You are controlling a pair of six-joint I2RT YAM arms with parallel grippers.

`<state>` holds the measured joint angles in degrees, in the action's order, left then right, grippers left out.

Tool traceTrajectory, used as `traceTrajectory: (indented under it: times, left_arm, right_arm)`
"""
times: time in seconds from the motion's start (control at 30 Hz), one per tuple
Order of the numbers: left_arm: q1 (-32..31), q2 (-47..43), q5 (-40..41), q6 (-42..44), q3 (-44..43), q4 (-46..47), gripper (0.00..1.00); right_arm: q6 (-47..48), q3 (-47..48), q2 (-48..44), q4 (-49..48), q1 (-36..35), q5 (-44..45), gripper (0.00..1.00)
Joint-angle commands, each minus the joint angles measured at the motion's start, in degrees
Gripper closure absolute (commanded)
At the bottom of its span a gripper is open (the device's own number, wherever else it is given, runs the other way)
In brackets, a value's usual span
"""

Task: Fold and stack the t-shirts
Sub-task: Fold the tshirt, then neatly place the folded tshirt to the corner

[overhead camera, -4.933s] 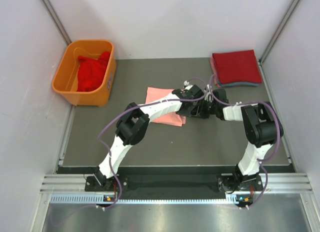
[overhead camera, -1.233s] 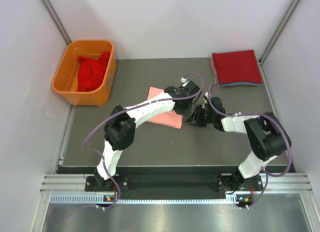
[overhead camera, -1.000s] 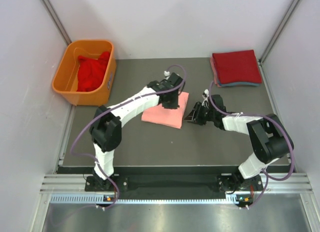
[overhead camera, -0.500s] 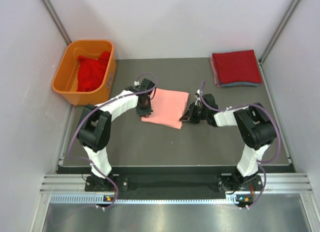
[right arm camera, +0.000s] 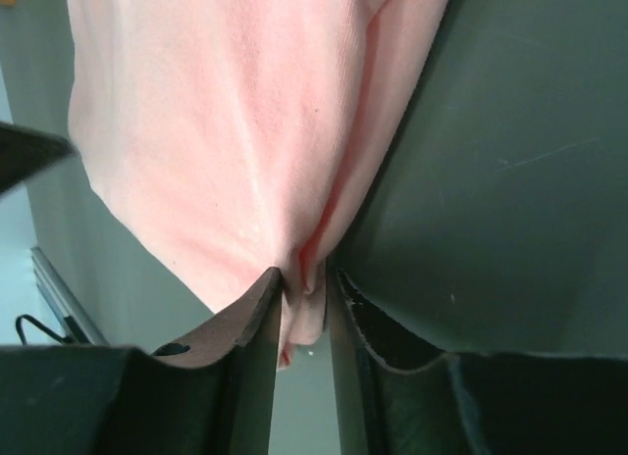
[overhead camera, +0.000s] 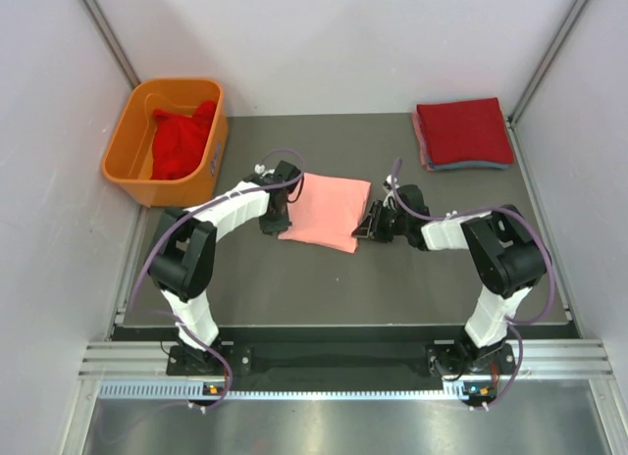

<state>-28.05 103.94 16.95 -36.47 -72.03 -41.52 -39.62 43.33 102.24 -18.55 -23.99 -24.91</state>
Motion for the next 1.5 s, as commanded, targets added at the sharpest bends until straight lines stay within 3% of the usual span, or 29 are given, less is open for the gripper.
traceTrajectory:
  times: [0.0, 0.13, 0.27, 0.47, 0.83, 1.3, 1.43, 1.47]
  left_arm:
    - [1.2, -4.5, 5.1, 2.3, -5.0, -2.1, 0.73]
    - [2.8, -4.4, -1.9, 4.4, -5.1, -0.3, 0.72]
    - [2.7, -4.2, -8.5, 6.1, -3.8, 3.5, 0.72]
    - [2.8, -0.4, -6.3, 6.4, -6.4, -0.5, 0.73]
    - [2.5, -11.2, -9.5, 9.1, -5.1, 0.5, 0.72]
    - [2.5, -19.3, -11.1, 11.2, -1.4, 2.1, 0.71]
    - [2.5, -22.3, -11.5, 11.9, -1.4, 1.0, 0.71]
    - [2.5, -22.8, -11.2, 12.1, -1.2, 1.0, 0.71]
  right_arm:
    - [3.2, -0.8, -3.7, 4.5, 0.3, 3.5, 0.72]
    - [4.9, 1.7, -5.8, 9.3, 2.3, 4.2, 0.66]
    - [7.1, 6.7, -2.3, 12.0, 4.6, 3.3, 0.61]
    - [9.4, 17.3, 4.1, 14.0, 5.9, 4.1, 0.54]
    - [7.3, 23.7, 12.1, 16.1, 5.4, 5.7, 0.45]
    - [7.7, 27.3, 16.4, 18.4, 2.2, 8.5, 0.54]
    - [7.5, 27.9, 17.1, 18.4, 1.9, 8.2, 0.62]
    - [7.7, 28.3, 17.3, 18.4, 1.9, 8.0, 0.69]
